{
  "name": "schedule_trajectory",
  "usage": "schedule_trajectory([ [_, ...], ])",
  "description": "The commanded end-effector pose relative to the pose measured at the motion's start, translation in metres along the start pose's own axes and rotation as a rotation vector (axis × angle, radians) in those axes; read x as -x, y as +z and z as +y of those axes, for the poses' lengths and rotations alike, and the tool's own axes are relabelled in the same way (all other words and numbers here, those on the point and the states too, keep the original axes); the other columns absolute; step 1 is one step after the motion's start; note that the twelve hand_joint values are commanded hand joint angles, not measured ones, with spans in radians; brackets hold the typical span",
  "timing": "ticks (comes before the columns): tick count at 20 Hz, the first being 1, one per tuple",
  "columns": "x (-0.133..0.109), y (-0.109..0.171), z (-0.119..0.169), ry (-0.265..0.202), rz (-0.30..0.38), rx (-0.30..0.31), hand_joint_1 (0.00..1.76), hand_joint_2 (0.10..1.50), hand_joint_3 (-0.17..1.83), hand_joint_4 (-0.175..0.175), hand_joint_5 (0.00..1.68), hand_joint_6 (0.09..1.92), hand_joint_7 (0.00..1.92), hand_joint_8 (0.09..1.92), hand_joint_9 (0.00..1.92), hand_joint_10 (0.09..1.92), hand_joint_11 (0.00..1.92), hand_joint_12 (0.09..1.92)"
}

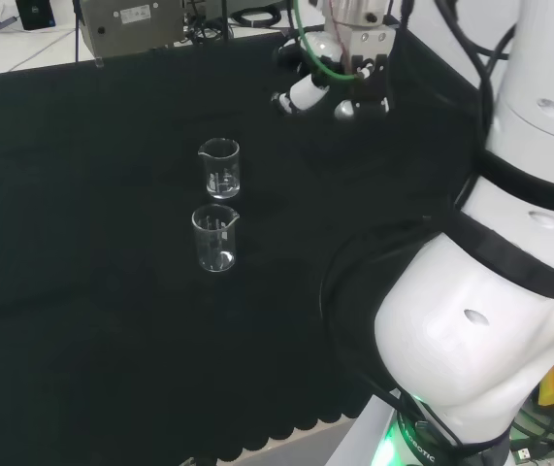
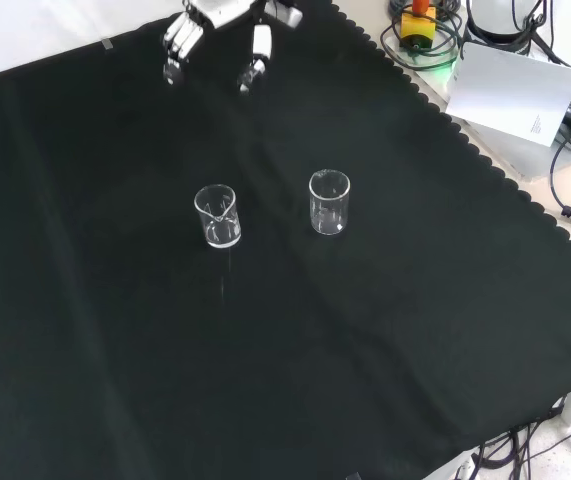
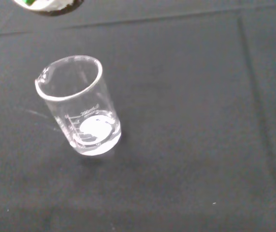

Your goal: Pick up the beaker on the right.

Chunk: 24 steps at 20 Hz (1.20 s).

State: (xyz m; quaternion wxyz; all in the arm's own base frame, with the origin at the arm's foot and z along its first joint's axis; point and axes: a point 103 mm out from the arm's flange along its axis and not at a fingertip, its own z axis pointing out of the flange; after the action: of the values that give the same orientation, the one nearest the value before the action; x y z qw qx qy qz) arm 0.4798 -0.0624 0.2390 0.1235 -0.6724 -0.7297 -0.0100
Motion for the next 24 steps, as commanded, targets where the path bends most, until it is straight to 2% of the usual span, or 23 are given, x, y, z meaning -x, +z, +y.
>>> schedule_trajectory([
  [1,0.007,0.07,0.049,-0.045,0.094,-0.015,0.75,0.65,0.63,-0.015,0.41,0.09,0.28,0.61,0.46,0.58,0.26,1.33],
  [7,0.004,0.086,0.056,-0.07,0.123,0.002,0.76,0.63,0.62,-0.019,0.39,0.09,0.28,0.62,0.45,0.59,0.24,1.33],
  [12,-0.005,0.106,0.067,-0.106,0.147,-0.026,0.77,0.61,0.61,-0.023,0.39,0.09,0.29,0.63,0.46,0.6,0.24,1.34],
  [18,-0.015,0.122,0.076,-0.157,0.174,-0.009,0.77,0.6,0.61,-0.022,0.37,0.09,0.25,0.64,0.41,0.61,0.21,1.34],
  [24,-0.016,0.138,0.082,-0.181,0.31,0.035,0.78,0.55,0.6,-0.027,0.35,0.09,0.31,0.67,0.46,0.63,0.21,1.35],
])
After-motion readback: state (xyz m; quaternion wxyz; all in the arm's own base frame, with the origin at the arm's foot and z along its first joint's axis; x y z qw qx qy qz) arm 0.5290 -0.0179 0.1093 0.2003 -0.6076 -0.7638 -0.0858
